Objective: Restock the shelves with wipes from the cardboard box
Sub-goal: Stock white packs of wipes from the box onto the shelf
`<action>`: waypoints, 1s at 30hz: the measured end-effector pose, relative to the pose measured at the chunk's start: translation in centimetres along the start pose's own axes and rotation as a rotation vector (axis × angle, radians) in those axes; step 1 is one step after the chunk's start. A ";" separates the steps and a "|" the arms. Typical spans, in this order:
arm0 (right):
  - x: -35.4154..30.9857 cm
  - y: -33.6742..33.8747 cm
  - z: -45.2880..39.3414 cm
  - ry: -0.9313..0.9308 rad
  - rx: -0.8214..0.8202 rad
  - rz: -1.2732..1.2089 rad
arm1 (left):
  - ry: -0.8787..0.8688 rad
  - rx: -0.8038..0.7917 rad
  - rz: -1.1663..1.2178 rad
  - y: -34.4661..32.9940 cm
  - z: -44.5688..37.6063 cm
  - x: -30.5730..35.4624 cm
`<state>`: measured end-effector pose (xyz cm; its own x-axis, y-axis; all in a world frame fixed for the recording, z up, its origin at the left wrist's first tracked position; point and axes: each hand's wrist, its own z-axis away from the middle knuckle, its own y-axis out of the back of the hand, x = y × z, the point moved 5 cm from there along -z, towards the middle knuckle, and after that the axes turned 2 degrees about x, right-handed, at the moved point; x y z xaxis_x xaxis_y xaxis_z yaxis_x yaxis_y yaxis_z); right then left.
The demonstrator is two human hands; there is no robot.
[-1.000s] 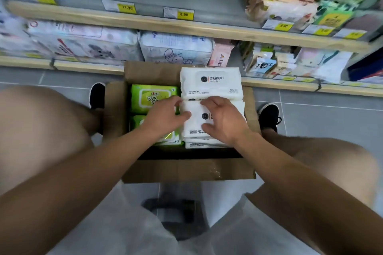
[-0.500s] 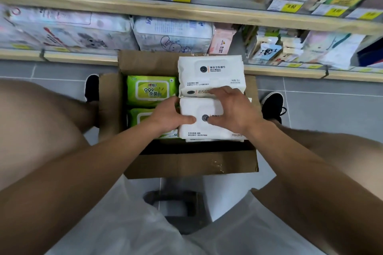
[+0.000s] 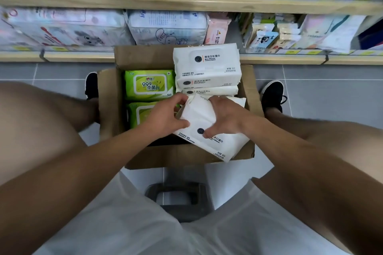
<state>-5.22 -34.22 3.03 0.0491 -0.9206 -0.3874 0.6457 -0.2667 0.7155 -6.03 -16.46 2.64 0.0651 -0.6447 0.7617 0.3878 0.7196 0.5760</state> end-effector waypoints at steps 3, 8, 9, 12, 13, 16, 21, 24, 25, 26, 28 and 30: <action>0.0 1.0 1.1 0.035 0.064 0.036 | -0.042 0.015 0.099 2.0 -0.7 0.9; 1.1 3.5 2.5 0.117 0.304 0.243 | -0.091 0.042 0.133 5.3 -3.3 3.4; 1.4 3.8 2.6 0.124 0.326 0.287 | -0.086 0.075 0.129 5.8 -4.2 3.7; 2.0 4.2 2.5 0.127 0.336 0.357 | -0.116 0.162 -0.074 6.8 -7.3 4.8; 2.2 4.2 2.4 0.120 0.334 0.354 | -0.139 0.162 -0.188 6.7 -8.4 5.4; 3.0 4.3 2.0 0.086 0.355 0.314 | -0.198 0.107 -0.416 5.4 -11.6 6.8; 3.5 4.1 1.7 0.082 0.385 0.276 | -0.088 -0.071 -0.539 2.6 -16.0 6.6; 3.7 3.9 1.5 0.088 0.400 0.268 | -0.011 -0.172 -0.471 2.3 -17.1 6.4; 3.8 4.0 1.5 0.091 0.401 0.270 | -0.004 -0.197 -0.472 2.3 -17.2 6.4; 3.9 4.0 1.5 0.098 0.398 0.277 | -0.003 -0.228 -0.482 2.2 -17.2 6.6; 4.1 3.8 1.7 0.116 0.386 0.306 | -0.021 -0.283 -0.463 1.7 -16.8 6.7; 4.1 3.4 2.0 0.135 0.392 0.328 | -0.037 -0.316 -0.441 1.4 -16.6 6.5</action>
<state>-4.40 -39.46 5.05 0.3154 -0.9355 -0.1594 0.2480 -0.0809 0.9654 10.16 -23.94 3.52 -0.1966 -0.8545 0.4807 0.6291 0.2662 0.7304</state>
